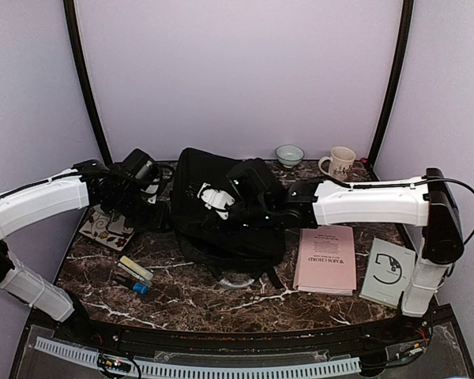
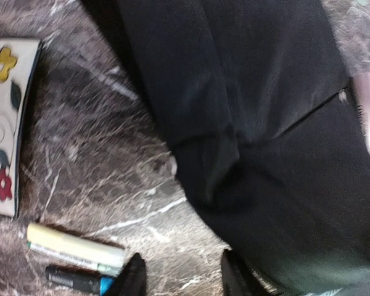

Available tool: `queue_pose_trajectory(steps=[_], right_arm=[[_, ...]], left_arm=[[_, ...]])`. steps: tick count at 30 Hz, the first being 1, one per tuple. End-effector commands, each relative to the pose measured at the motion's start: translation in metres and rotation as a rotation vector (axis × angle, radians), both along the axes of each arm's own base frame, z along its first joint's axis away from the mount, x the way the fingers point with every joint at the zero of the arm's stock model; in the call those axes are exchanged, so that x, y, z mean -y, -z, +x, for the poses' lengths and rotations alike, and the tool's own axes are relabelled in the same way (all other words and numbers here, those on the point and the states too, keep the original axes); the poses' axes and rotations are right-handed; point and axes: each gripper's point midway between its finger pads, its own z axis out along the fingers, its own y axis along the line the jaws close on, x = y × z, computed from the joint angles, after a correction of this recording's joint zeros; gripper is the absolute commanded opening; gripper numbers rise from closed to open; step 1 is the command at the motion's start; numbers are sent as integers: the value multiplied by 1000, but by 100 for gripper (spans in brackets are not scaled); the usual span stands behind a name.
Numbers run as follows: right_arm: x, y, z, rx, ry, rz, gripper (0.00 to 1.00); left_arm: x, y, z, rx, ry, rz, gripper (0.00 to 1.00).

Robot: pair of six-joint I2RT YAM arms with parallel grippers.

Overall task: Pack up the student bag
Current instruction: Put down the student bag at the center of the board, then grab the book from the center of the board.

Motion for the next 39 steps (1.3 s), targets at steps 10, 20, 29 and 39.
queue_pose_trajectory(steps=[10, 20, 29, 39], right_arm=[[36, -39, 27, 60, 180, 105, 83], [127, -37, 41, 78, 464, 100, 85], [241, -19, 57, -221, 911, 136, 89], [353, 42, 46, -652, 1204, 84, 90]], left_arm=[[-55, -11, -35, -102, -247, 121, 67], [-84, -3, -43, -138, -442, 228, 96], [8, -40, 11, 74, -31, -17, 92], [191, -40, 11, 25, 471, -364, 80]])
